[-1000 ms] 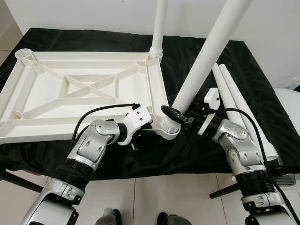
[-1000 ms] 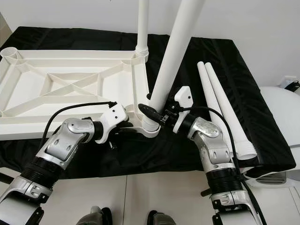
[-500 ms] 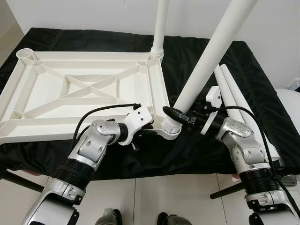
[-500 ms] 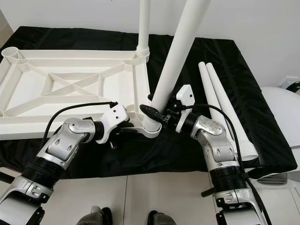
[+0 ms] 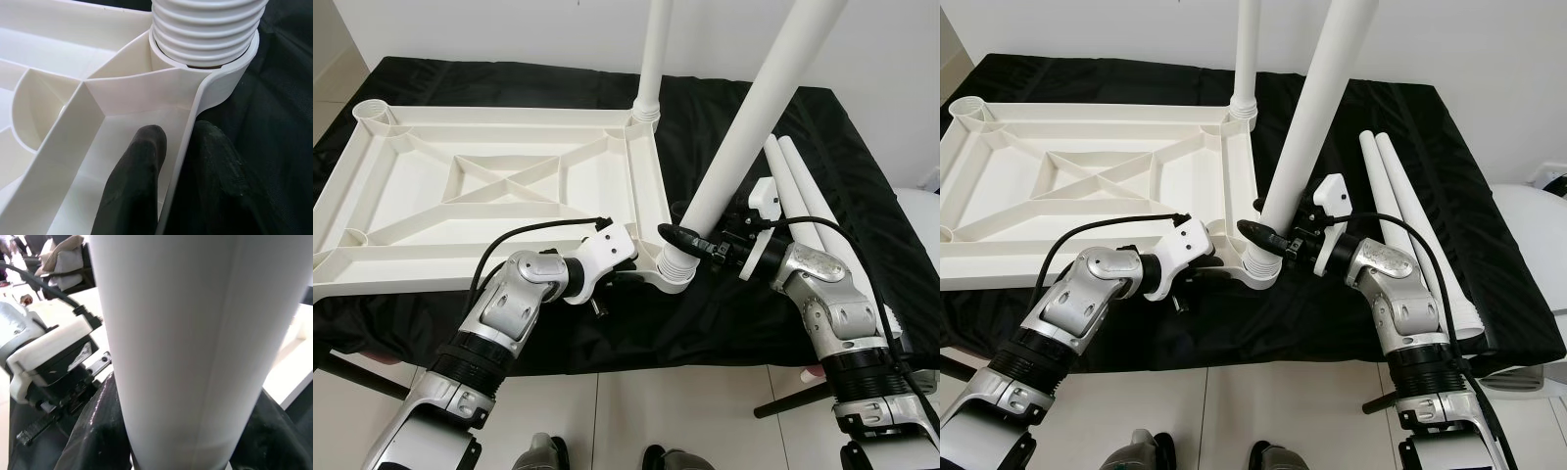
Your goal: Building children table
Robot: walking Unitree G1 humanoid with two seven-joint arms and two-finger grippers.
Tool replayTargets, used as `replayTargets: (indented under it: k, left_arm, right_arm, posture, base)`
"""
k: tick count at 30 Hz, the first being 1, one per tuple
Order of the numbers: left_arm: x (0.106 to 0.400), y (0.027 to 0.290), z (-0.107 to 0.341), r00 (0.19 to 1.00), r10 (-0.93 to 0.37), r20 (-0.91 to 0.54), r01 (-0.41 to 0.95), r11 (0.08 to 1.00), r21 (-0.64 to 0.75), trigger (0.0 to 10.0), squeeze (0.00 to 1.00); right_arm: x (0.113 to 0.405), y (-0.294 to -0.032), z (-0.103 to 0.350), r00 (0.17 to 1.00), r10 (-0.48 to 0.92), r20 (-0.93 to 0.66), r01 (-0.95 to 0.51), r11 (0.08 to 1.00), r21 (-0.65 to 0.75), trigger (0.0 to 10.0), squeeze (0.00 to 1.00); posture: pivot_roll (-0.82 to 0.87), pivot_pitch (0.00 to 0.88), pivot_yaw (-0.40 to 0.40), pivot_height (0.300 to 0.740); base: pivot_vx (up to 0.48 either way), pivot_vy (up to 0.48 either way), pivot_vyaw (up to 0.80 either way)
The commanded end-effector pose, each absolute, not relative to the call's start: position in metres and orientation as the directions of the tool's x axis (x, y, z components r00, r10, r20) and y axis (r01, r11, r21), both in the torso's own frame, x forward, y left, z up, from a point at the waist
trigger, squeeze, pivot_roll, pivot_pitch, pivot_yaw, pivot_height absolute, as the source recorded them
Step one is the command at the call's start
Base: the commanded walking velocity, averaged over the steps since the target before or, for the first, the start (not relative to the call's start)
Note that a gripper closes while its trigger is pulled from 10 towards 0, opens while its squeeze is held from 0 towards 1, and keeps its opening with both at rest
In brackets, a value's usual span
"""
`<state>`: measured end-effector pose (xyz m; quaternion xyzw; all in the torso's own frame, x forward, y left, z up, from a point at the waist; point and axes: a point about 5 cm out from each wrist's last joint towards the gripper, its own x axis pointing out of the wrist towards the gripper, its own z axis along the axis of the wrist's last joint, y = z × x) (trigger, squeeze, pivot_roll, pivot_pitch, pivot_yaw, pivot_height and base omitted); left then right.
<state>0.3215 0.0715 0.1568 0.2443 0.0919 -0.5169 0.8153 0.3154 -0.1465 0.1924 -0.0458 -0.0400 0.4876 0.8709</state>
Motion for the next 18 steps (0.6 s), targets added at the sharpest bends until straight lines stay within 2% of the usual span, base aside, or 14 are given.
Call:
replayTargets:
  k: [1,18]
  left_arm:
    - [0.323,0.067,0.165,0.495,-0.790,-0.363,0.855,0.366,0.369,10.0,0.00]
    - [0.322,0.066,0.165,0.500,-0.790,-0.355,0.851,0.372,0.371,10.0,0.00]
  right_arm:
    - [0.310,-0.150,0.153,0.529,0.840,-0.122,-0.844,0.535,0.023,10.0,0.00]
    - [0.297,-0.136,0.123,0.507,0.837,-0.208,-0.849,0.526,0.050,10.0,0.00]
  posture:
    - [-0.06,0.148,0.003,0.740]
    - [-0.06,0.166,-0.001,0.740]
  base:
    - [0.000,0.000,0.00]
    - [0.000,0.000,0.00]
